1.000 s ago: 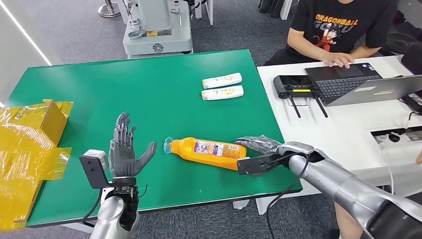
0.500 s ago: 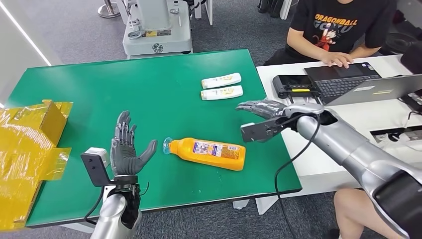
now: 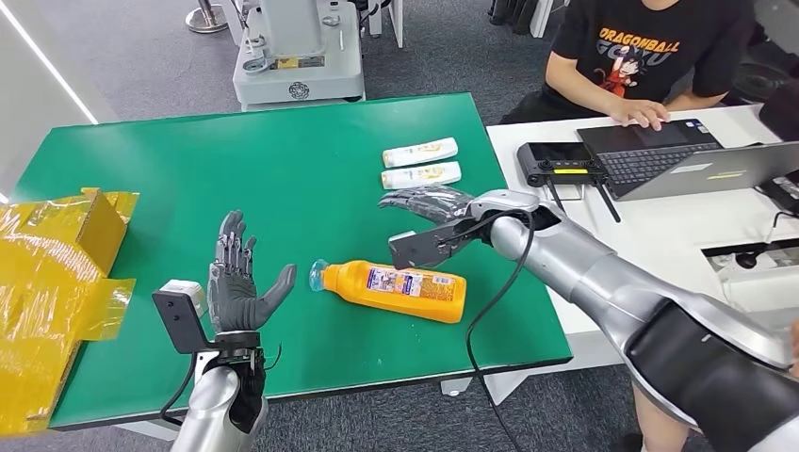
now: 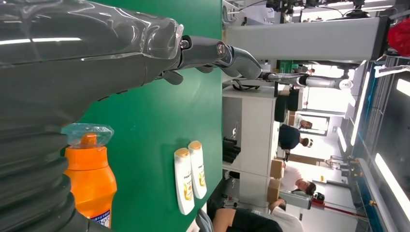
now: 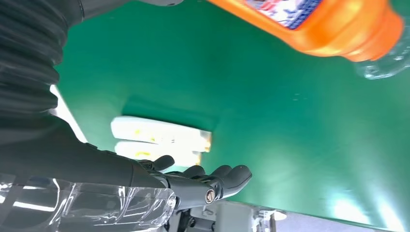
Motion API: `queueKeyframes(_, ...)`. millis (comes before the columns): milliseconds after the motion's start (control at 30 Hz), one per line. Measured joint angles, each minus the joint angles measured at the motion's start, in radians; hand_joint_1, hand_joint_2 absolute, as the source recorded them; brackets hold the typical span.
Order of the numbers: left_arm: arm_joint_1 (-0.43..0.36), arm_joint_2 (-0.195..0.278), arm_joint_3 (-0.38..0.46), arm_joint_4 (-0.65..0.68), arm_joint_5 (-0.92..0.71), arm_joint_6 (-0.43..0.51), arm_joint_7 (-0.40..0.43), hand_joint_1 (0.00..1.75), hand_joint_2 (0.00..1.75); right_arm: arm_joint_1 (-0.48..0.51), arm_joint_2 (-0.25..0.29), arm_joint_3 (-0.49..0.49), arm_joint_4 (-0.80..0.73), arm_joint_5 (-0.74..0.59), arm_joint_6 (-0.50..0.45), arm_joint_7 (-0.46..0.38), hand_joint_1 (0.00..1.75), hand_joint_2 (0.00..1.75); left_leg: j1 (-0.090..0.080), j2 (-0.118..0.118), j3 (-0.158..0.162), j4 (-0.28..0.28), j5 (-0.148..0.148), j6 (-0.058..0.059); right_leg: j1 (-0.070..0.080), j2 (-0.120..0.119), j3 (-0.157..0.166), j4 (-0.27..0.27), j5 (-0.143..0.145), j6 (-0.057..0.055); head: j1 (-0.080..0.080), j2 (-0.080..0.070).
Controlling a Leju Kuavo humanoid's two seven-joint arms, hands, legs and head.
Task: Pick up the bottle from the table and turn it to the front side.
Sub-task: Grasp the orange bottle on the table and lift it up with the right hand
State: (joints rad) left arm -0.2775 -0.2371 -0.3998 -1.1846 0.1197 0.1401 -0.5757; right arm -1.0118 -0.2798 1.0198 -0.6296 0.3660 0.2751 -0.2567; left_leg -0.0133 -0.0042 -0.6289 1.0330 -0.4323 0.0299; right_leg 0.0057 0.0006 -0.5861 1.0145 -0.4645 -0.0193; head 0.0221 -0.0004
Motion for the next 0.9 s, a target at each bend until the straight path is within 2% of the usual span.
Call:
queueKeyframes(200, -0.009, -0.006, 0.0, 0.007, -0.015, -0.004, 0.0, 0.0, 1.75, 0.033, 0.07, 0.013, 0.054, 0.016, -0.039, -0.015, 0.0, 1.75, 0.0, 0.0, 0.0, 0.0, 0.0, 0.0, 0.0, 0.0, 0.0, 0.0, 0.0, 0.0, 0.0, 0.0)
queueKeyframes(333, -0.013, -0.011, 0.0, 0.007, -0.026, -0.004, 0.009, 0.0, 1.75, 0.062, 0.09, 0.02, 0.073, 0.024, -0.053, -0.01, 0.0, 1.75, 0.0, 0.0, 0.0, 0.0, 0.0, 0.0, 0.0, 0.0, 0.0, 0.0, 0.0, 0.0, 0.0, 0.0)
queueKeyframes(900, -0.027, -0.011, 0.0, 0.012, -0.031, -0.007, 0.017, 0.0, 1.75, 0.108, 0.075, 0.024, 0.089, 0.056, -0.041, 0.008, 0.0, 1.75, 0.0, 0.0, 0.0, 0.0, 0.0, 0.0, 0.0, 0.0, 0.0, 0.0, 0.0, 0.0, 0.0, 0.0)
